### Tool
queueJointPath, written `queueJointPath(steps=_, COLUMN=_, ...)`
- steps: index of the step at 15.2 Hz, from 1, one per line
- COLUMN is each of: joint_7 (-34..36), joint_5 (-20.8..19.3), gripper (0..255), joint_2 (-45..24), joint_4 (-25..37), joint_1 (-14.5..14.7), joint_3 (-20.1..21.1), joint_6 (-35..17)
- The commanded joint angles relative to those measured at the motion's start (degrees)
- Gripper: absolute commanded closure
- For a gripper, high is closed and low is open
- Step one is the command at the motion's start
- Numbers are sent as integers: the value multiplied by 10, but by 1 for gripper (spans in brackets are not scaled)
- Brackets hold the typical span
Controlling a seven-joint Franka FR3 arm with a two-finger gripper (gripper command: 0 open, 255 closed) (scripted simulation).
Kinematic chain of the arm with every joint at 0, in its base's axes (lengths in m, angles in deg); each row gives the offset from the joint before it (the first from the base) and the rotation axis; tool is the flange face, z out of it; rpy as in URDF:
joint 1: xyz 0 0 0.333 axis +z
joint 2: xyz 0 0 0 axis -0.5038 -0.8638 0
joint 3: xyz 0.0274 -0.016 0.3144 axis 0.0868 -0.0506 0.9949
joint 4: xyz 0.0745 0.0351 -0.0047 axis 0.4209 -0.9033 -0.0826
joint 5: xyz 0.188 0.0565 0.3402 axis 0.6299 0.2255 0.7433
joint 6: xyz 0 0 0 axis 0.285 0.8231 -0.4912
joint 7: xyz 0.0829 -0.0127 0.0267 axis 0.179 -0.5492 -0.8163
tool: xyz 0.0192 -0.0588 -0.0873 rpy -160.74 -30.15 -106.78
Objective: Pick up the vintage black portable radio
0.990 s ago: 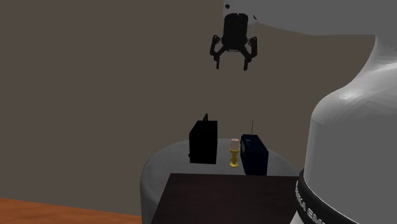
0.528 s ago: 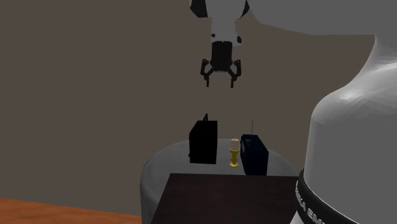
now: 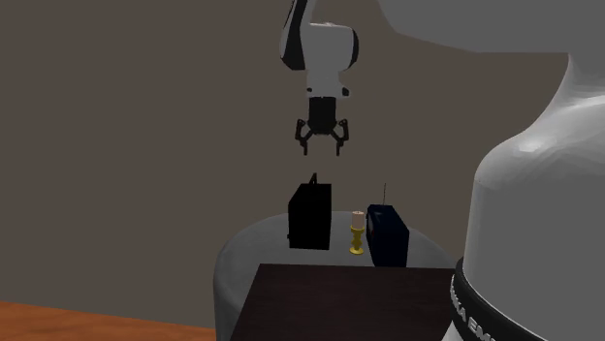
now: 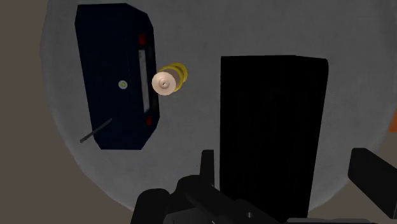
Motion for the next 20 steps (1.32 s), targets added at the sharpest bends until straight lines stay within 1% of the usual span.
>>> queueJointPath(steps=1, joint_7=16, joint_5=-16, gripper=0, joint_2=-44, joint_4=37, joint_1=7, joint_3=-4, joint_6=-7)
queueJointPath(steps=5, joint_7=44, joint_5=-44, gripper=0, joint_2=-137, joint_4=123, joint_1=25, joint_3=-14, joint_6=-11)
queueJointPath(steps=8, joint_7=58, joint_5=-57, gripper=0, joint_2=-199, joint_4=189, joint_1=38, joint_3=-23, joint_6=-7)
queueJointPath(steps=15, joint_7=64, joint_5=-64, gripper=0, joint_2=-235, joint_4=189, joint_1=42, joint_3=-28, joint_6=-43)
queueJointPath(steps=17, joint_7=64, joint_5=-64, gripper=0, joint_2=-238, joint_4=189, joint_1=42, joint_3=-28, joint_6=-46)
queueJointPath(steps=18, joint_7=64, joint_5=-65, gripper=255, joint_2=-239, joint_4=187, joint_1=42, joint_3=-29, joint_6=-48)
queueJointPath(steps=20, joint_7=64, joint_5=-65, gripper=255, joint_2=-240, joint_4=190, joint_1=42, joint_3=-29, joint_6=-47)
